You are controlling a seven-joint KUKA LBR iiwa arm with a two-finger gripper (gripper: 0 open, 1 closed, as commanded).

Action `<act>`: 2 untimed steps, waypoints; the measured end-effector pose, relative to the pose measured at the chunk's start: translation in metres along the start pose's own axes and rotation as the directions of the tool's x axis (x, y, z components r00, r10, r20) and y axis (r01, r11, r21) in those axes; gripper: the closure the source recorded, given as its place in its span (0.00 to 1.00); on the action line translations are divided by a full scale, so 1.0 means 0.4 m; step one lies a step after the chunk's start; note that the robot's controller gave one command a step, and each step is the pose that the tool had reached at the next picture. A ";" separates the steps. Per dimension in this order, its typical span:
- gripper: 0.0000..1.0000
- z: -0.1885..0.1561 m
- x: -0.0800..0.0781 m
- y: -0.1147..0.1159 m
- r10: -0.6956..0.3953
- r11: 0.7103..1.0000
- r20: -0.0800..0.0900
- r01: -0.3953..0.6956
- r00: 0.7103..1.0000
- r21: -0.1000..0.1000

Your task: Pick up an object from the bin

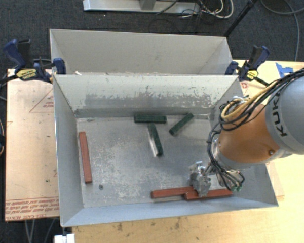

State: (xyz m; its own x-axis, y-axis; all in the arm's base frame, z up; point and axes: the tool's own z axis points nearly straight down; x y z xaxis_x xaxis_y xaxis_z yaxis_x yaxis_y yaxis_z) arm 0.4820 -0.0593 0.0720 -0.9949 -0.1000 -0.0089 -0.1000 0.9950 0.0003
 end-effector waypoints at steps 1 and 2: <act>0.00 -0.003 -0.008 0.000 -0.002 1.000 0.012 0.002 1.000 0.002; 1.00 0.002 0.002 0.001 -0.004 1.000 -0.004 0.004 1.000 0.000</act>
Offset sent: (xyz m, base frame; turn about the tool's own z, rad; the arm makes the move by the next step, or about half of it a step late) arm 0.0000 0.0000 0.0000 0.0000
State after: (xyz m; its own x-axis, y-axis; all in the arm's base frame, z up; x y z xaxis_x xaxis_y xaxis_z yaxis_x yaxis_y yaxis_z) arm 0.4811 -0.0590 0.0713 -0.9946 -0.1038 -0.0049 -0.1038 0.9946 0.0005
